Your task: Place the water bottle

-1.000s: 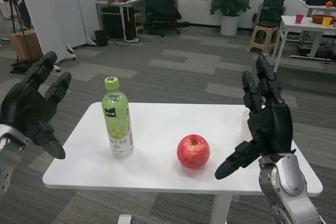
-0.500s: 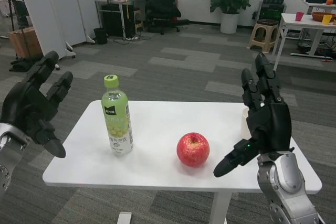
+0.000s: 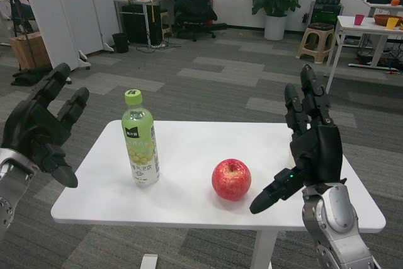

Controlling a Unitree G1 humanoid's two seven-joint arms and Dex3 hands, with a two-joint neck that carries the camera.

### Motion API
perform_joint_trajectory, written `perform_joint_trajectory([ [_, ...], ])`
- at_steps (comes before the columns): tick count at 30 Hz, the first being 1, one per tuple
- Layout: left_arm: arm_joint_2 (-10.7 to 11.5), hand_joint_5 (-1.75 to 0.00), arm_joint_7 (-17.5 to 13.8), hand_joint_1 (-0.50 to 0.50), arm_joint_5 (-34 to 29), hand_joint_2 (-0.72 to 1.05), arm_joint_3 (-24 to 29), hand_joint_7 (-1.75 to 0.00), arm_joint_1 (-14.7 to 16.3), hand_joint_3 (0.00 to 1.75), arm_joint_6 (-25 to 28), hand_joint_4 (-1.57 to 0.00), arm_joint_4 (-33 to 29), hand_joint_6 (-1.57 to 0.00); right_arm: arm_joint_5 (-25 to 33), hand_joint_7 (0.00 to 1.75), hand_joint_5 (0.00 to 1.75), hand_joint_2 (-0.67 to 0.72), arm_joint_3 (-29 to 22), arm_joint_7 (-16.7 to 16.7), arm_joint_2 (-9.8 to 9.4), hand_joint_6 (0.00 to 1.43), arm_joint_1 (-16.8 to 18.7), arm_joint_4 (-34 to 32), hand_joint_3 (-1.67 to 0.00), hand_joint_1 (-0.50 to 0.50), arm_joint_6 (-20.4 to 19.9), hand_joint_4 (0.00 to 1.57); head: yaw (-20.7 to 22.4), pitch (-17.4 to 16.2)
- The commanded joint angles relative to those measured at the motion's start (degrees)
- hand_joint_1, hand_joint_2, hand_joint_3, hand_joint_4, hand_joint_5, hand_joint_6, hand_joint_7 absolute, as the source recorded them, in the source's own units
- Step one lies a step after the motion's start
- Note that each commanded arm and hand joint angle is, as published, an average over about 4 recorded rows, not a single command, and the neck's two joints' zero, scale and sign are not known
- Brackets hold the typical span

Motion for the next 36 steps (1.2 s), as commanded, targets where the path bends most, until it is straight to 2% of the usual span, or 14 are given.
perform_joint_trajectory([
  [1, -0.1, 0.00, 0.0, -0.48, 0.5, -0.64, 0.3, 0.00, -1.6, 0.09, -0.7, 0.00, 1.2, 0.00, -0.6, 0.00, 0.00, 0.47, 0.0, 0.1, 0.44, 0.00, -0.8, 1.1, 0.00, -0.46, 0.2, 0.00, 0.0, 0.1],
  [7, -1.8, 0.00, 0.0, -0.48, 1.9, -0.64, -0.9, 0.00, -2.5, 0.09, -3.7, 0.00, 2.7, 0.00, -1.7, 0.00, 0.00, 0.47, -0.4, 0.1, 0.05, 0.00, -0.8, 1.1, 0.00, -0.46, -0.9, 0.00, 0.0, 0.1],
  [11, -2.6, 0.00, -0.1, -0.48, 1.9, -0.64, -3.8, 0.00, -2.7, 0.09, -8.4, 0.00, 4.5, 0.00, -2.1, 0.00, 0.00, 0.47, -0.6, 0.1, 0.05, 0.00, -0.6, 1.7, 0.00, -0.46, -1.9, 0.00, -0.7, 2.1],
  [13, -3.1, 0.00, -0.1, -0.48, 1.9, -0.64, -4.9, 0.00, -2.7, 0.09, -10.1, 0.00, 5.3, 0.00, -2.2, 0.00, 0.00, 0.47, -0.6, 0.2, 0.05, 0.00, -0.4, 1.9, 0.00, -0.46, -2.0, 0.00, -0.1, 1.9],
  [25, -4.5, 0.00, -0.1, -0.48, 1.9, -0.64, -6.0, 0.00, -1.6, 0.09, -10.7, 0.00, 5.9, 0.00, -1.7, 0.00, 0.00, 0.47, -0.8, 0.2, -0.30, 0.00, -0.1, 1.9, 0.00, -0.47, -3.1, 0.00, 0.3, 1.7],
  [36, -5.4, 0.00, -0.1, -0.48, 2.2, -0.59, -6.4, 0.00, -1.0, 0.09, -10.7, 0.00, 5.5, 0.00, -0.5, 0.00, 0.00, 0.47, -0.7, 0.2, -1.10, 0.00, 0.0, 1.1, 0.00, -0.46, -3.1, 0.00, -1.8, 1.6],
])
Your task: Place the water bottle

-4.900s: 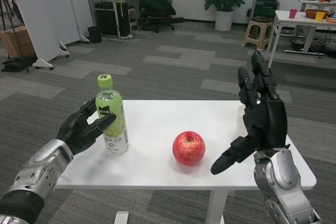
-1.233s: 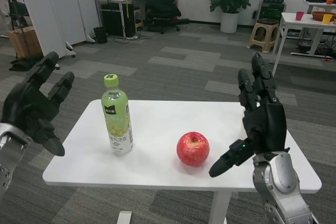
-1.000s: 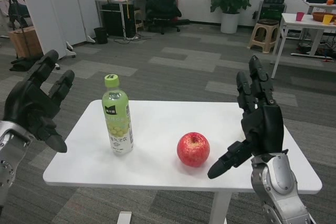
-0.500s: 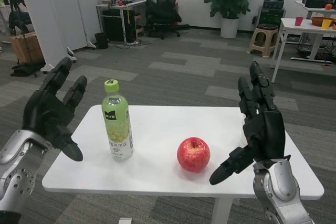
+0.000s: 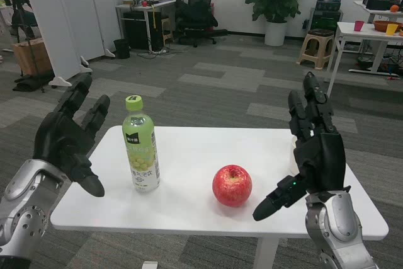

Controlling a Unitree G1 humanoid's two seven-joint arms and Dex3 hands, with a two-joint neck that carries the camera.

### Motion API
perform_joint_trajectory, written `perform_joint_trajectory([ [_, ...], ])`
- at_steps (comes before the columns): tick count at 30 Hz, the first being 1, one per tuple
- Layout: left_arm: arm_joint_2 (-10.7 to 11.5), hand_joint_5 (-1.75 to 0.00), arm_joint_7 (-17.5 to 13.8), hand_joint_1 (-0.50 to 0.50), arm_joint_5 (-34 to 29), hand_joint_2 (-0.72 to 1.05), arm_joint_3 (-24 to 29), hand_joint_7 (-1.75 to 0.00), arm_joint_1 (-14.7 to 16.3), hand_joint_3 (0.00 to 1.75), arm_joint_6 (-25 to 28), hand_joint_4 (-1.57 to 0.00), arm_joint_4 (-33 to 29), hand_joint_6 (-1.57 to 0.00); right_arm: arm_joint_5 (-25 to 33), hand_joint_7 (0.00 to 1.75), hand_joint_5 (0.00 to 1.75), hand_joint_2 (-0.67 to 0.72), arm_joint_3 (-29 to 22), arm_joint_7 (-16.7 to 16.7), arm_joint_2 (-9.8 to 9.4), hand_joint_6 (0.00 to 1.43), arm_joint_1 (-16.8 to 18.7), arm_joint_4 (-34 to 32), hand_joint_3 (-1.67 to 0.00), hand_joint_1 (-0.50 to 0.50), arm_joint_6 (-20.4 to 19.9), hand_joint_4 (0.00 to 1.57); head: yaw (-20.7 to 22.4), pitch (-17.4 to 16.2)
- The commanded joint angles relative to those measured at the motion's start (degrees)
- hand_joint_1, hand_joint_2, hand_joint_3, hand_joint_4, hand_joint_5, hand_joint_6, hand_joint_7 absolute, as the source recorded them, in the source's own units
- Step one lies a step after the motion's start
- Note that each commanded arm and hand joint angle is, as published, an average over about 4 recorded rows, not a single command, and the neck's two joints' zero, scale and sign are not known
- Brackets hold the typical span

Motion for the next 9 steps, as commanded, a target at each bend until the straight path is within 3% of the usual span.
perform_joint_trajectory([
  [1, -0.2, 0.00, -0.1, -0.48, 0.3, -0.61, -0.1, 0.00, 0.6, 0.09, -0.6, 0.00, 0.3, 0.00, 0.4, 0.00, 0.00, 0.47, -0.4, 0.1, -0.66, 0.00, 0.1, -0.8, 0.00, -0.46, -0.9, 0.00, -0.4, 0.2],
  [9, 0.2, 0.00, -0.1, -0.48, 0.3, -0.61, -0.2, 0.00, 0.6, 0.09, -0.6, 0.00, 0.0, 0.00, 0.4, 0.00, 0.00, 0.47, -0.5, 0.1, -0.57, 0.00, 0.5, -1.2, 0.00, -0.46, -1.4, 0.00, -0.2, 0.0],
])
